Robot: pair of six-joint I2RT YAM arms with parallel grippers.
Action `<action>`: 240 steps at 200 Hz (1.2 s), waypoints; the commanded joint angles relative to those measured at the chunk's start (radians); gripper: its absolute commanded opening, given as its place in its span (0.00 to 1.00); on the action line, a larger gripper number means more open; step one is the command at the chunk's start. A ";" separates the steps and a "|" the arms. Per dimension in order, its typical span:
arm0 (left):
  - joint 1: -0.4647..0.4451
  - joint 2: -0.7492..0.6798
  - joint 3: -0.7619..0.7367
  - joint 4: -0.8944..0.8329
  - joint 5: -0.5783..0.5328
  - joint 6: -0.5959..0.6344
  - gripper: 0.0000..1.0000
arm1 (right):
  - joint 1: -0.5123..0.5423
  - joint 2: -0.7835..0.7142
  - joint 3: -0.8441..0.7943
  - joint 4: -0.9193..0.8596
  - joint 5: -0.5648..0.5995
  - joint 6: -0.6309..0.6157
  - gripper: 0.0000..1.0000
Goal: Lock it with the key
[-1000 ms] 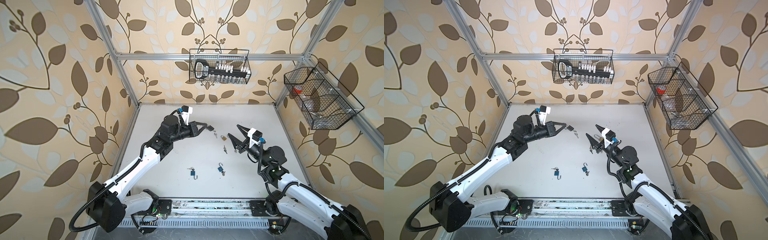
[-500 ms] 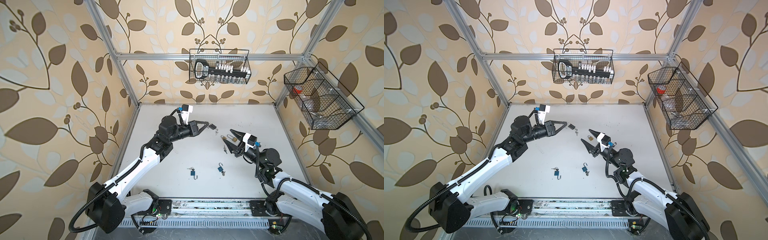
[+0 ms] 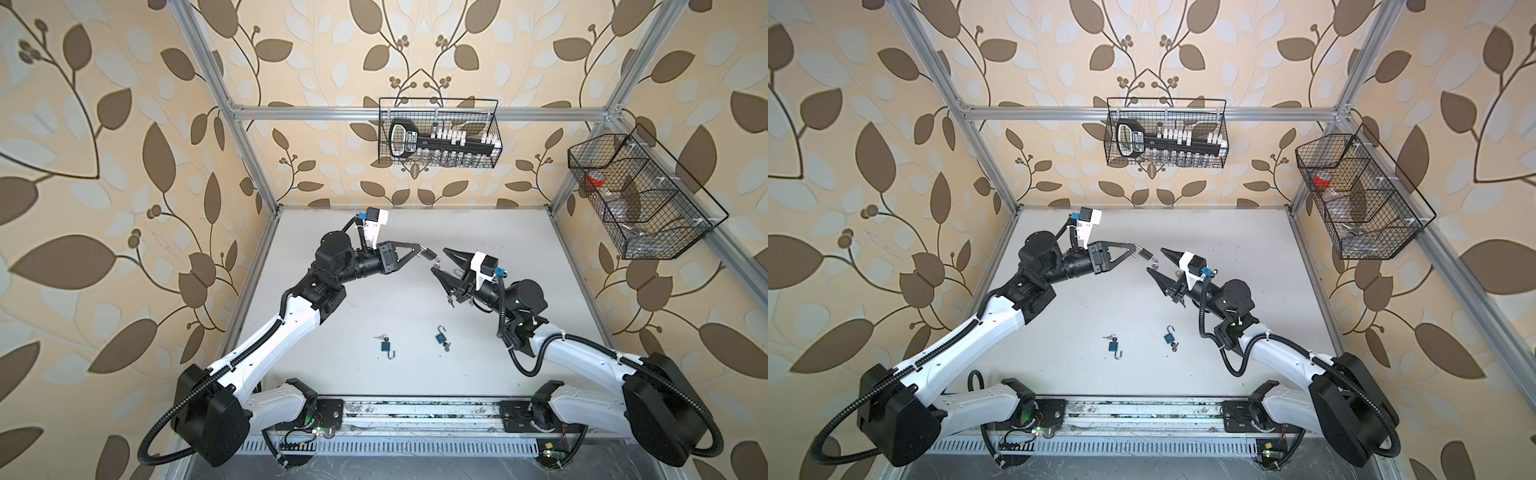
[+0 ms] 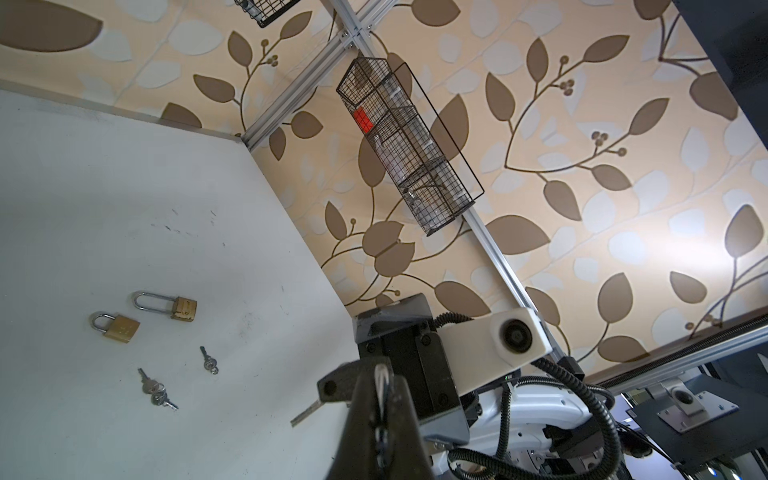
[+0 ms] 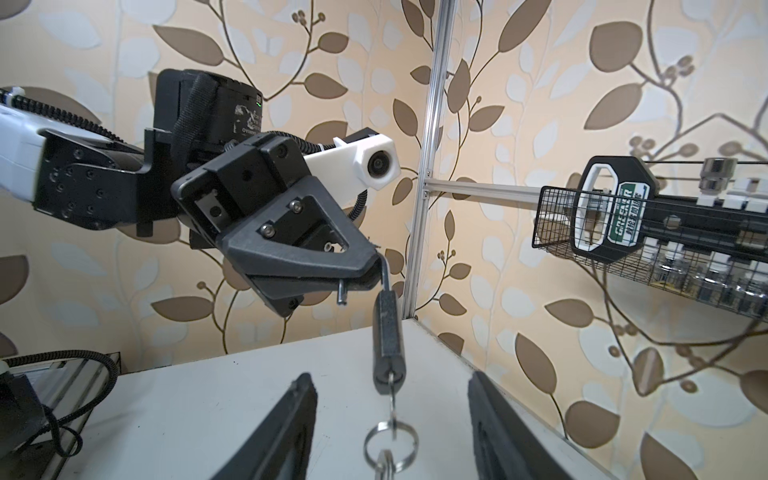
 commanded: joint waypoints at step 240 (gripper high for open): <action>0.009 -0.011 0.059 -0.007 0.109 0.144 0.00 | -0.036 -0.013 0.149 -0.178 -0.122 0.209 0.00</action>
